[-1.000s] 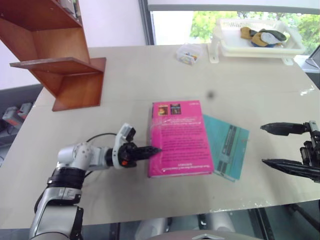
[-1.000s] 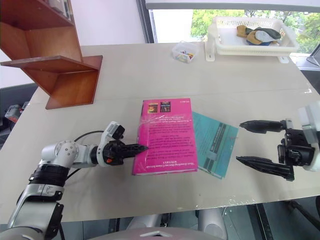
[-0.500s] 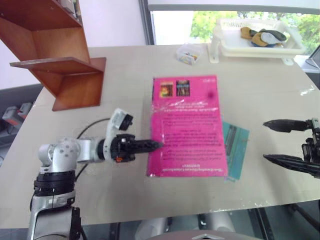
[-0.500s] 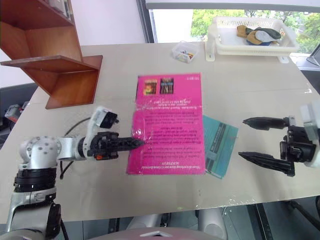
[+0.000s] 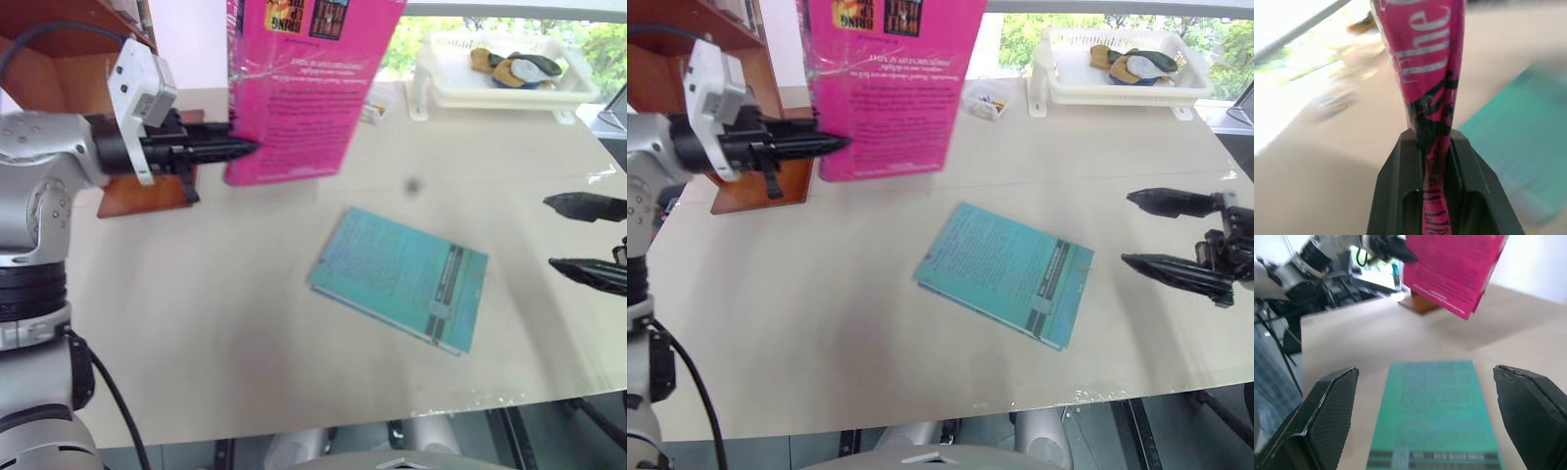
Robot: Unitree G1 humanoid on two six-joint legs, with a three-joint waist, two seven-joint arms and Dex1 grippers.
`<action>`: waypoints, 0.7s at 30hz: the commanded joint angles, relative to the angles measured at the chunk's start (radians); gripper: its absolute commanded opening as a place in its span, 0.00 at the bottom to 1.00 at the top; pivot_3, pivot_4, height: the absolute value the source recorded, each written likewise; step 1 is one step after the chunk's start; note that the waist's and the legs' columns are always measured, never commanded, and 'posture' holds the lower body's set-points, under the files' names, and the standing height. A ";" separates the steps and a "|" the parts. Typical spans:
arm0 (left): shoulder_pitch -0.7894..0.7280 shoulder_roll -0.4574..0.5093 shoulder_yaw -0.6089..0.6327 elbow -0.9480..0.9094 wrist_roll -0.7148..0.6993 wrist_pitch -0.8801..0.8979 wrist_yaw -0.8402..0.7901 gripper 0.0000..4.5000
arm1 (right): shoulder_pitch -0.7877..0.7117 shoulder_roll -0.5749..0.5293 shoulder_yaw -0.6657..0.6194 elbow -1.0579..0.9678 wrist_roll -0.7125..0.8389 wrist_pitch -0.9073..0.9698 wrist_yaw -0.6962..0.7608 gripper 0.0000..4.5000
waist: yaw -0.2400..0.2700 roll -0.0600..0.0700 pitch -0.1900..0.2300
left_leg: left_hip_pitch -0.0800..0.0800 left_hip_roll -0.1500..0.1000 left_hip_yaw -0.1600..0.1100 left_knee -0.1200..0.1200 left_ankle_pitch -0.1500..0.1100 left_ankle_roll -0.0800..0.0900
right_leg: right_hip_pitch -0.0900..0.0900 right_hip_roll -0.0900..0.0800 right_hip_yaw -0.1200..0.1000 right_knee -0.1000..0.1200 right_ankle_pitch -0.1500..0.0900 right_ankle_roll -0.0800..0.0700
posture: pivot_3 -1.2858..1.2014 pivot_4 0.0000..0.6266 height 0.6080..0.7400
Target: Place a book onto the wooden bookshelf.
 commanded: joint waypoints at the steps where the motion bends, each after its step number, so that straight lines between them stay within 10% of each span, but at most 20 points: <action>1: -0.107 0.073 -0.047 0.091 0.179 -0.235 -0.013 0.03 | -0.076 0.024 -0.023 0.074 0.089 0.031 0.012 1.00 | 0.000 -0.001 0.001 | 0.000 0.000 0.000 0.000 0.000 0.000 | 0.000 0.000 0.000 0.000 0.000 0.000 | 0.52 0.24 1.00; 21: -0.380 0.316 -0.174 0.506 0.619 -0.702 -0.061 0.03 | -0.327 0.099 0.020 0.313 0.119 0.077 0.101 1.00 | -0.026 -0.002 0.001 | -0.008 -0.001 0.000 0.008 0.000 0.001 | -0.006 0.004 -0.004 0.006 0.000 0.001 | 0.52 0.24 1.00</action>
